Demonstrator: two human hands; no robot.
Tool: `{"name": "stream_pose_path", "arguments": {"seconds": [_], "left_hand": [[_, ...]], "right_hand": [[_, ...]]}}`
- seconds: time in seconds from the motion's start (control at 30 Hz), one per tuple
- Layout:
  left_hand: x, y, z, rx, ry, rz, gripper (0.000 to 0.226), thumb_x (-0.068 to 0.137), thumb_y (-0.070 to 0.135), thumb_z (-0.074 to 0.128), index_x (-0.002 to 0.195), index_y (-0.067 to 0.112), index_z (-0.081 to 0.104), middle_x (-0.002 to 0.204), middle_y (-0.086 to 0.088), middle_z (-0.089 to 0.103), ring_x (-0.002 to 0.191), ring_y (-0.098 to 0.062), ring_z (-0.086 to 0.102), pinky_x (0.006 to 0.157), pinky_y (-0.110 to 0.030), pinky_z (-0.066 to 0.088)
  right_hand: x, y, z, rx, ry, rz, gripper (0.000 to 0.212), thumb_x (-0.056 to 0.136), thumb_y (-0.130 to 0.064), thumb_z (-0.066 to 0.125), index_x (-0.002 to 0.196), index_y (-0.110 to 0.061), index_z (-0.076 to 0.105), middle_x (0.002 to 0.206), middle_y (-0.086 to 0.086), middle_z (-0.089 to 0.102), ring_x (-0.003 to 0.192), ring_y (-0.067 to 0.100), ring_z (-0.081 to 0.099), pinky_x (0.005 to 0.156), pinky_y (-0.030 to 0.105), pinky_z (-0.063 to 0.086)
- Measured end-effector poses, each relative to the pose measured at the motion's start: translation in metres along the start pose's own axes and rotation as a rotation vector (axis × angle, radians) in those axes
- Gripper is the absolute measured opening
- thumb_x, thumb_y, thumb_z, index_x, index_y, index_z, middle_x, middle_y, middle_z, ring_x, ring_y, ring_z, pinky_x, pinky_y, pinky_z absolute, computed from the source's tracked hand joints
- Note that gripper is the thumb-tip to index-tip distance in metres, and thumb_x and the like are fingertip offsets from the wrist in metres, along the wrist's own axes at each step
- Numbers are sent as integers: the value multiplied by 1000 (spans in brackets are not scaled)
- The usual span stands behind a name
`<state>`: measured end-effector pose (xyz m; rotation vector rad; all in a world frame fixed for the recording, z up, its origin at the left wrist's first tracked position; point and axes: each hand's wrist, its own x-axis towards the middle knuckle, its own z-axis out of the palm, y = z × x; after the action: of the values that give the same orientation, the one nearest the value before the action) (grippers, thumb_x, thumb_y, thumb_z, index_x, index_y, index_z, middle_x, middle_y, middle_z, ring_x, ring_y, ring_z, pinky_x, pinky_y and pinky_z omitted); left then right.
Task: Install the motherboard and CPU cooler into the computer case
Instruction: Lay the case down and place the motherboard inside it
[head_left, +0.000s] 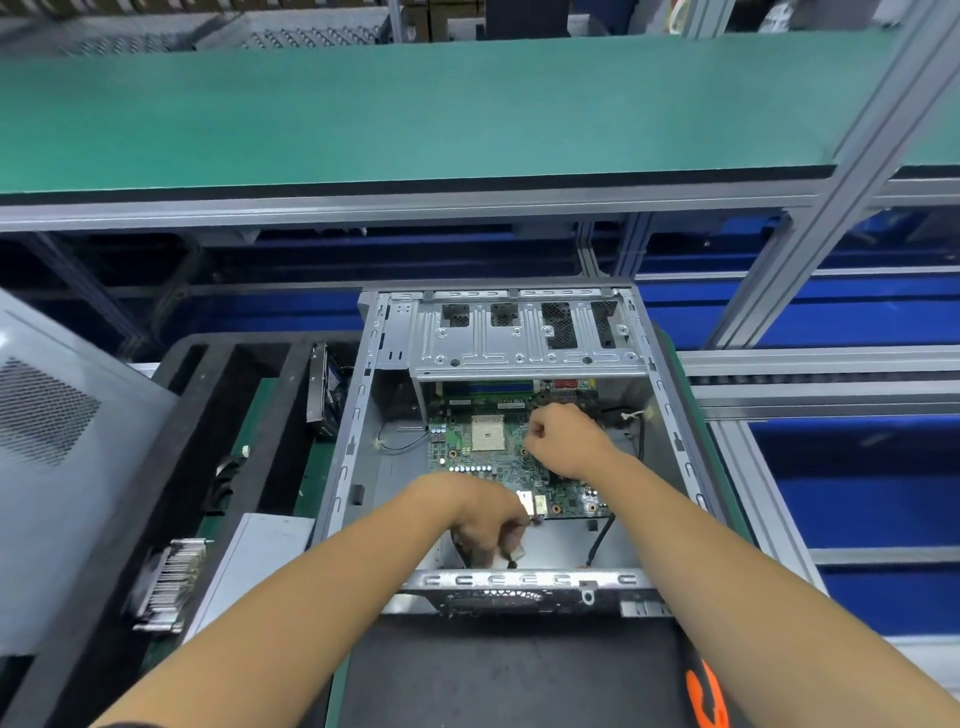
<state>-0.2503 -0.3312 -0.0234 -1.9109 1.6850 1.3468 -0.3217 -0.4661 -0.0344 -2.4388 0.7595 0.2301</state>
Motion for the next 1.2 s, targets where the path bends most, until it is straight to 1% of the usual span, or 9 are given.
{"name": "stream_pose_path", "arguments": {"seconds": [0.1,0.17,0.27,0.37,0.53,0.7,0.83,1.03,1.2], "left_hand": [[-1,-2,-1,72,2,29,58,76,7,73,129,24,53,127,1,56,109,-22,55,93,-39,47],[1,-1,0,141,-19,-3,53,78,13,73,127,24,57,127,0,57,109,-23,56,93,-39,48],[2,2,0,73,-66,-88,30,79,15,74,108,12,68,100,-3,66,86,-23,64,78,-35,55],[-1,4,-4,107,-89,-108,21,81,18,72,98,5,70,79,-1,63,68,-18,58,59,-27,49],[-10,-3,-8,75,-133,-180,25,84,23,67,91,-1,72,73,-3,69,68,-16,60,72,-30,48],[-21,-25,-18,-57,92,-196,9,77,11,73,80,6,67,61,5,65,59,-11,62,52,-21,45],[-25,-44,-20,-173,297,-198,14,69,11,80,76,11,68,72,7,66,71,-10,62,61,-24,49],[-21,-44,-17,-177,348,-300,37,69,17,83,79,16,48,78,4,52,73,-16,50,53,-23,37],[-22,-48,-17,-230,352,-318,28,72,5,75,87,16,54,85,2,55,73,-15,51,50,-21,38]], "right_hand": [[-1,1,0,-1,8,-1,19,90,-20,54,72,-15,56,71,4,56,64,23,54,66,36,52],[-1,1,0,6,7,3,19,91,-20,54,73,-13,56,71,4,55,63,22,52,65,34,50],[-1,2,0,20,11,6,22,91,-20,55,70,-14,53,68,4,53,61,22,49,63,32,47],[-1,2,0,25,21,12,19,90,-19,54,72,-12,57,65,4,54,58,21,48,59,30,45],[2,3,1,28,16,16,20,91,-20,54,74,-10,57,71,4,55,58,19,49,58,29,44],[6,2,3,39,7,22,20,92,-21,54,87,-4,64,81,10,64,66,24,56,59,29,46],[7,1,3,43,-4,16,19,92,-20,55,88,-4,65,84,14,68,71,27,63,60,30,50],[9,1,2,46,-12,19,19,93,-20,54,87,-5,64,85,15,68,65,22,56,60,30,49],[11,0,1,50,-24,-3,17,93,-19,55,83,-8,63,81,14,67,67,22,55,63,31,49]]}}
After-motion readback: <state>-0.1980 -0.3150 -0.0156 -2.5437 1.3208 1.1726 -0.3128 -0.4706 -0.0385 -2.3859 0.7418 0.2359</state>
